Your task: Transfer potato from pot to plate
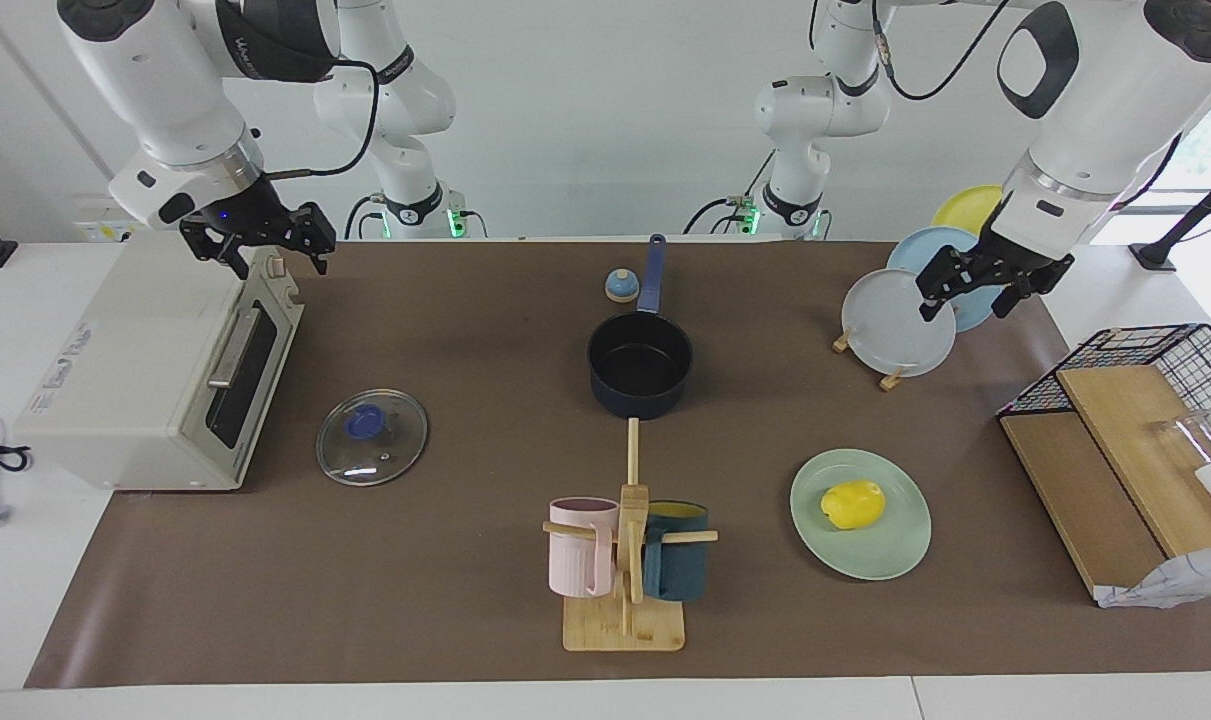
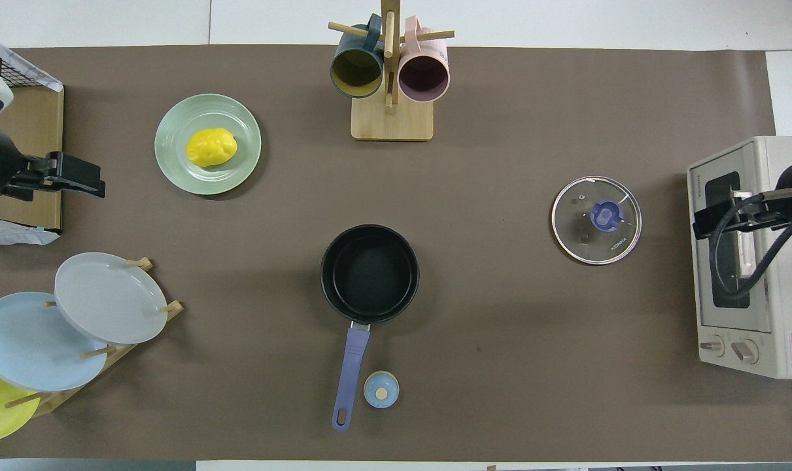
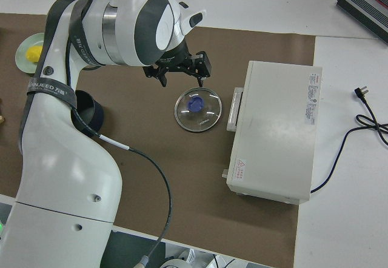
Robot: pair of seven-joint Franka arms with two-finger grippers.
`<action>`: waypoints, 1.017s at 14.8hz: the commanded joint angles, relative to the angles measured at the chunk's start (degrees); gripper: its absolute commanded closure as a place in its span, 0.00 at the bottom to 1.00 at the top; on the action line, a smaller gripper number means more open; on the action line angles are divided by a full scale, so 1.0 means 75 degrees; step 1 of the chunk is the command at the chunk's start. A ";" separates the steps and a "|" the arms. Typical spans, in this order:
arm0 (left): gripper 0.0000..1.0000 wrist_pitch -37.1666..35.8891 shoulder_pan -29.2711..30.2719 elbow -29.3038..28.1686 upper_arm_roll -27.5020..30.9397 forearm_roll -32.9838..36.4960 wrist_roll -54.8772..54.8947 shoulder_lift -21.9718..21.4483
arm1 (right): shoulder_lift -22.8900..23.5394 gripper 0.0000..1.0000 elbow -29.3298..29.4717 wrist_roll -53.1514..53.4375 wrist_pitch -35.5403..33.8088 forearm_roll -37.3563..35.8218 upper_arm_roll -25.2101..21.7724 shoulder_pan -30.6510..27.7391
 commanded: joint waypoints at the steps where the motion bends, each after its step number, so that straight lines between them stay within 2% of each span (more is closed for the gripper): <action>1: 0.00 0.0789 0.0016 -0.1235 -0.0042 0.0124 0.0017 -0.0664 | -0.0073 0.00 -0.0079 0.0109 0.0130 0.0086 0.0004 -0.0027; 3: 0.00 0.0793 -0.0020 -0.1133 -0.0019 0.0112 -0.0277 -0.0607 | -0.0073 0.00 -0.0067 0.0097 0.0130 0.0086 0.0004 -0.0027; 6: 0.00 -0.0247 -0.0160 0.0106 0.0016 0.0089 -0.0300 -0.0105 | -0.0073 0.00 -0.0067 0.0085 0.0118 0.0098 0.0015 -0.0038; 7: 0.00 -0.0390 -0.0218 0.0284 0.0086 0.0100 -0.0312 -0.0022 | -0.0073 0.00 -0.0067 0.0085 0.0118 0.0110 0.0015 -0.0050; 15: 0.00 -0.0333 -0.0254 0.0216 0.0134 0.0112 -0.0277 -0.0091 | -0.0073 0.00 -0.0067 0.0073 0.0083 0.0121 0.0015 -0.0038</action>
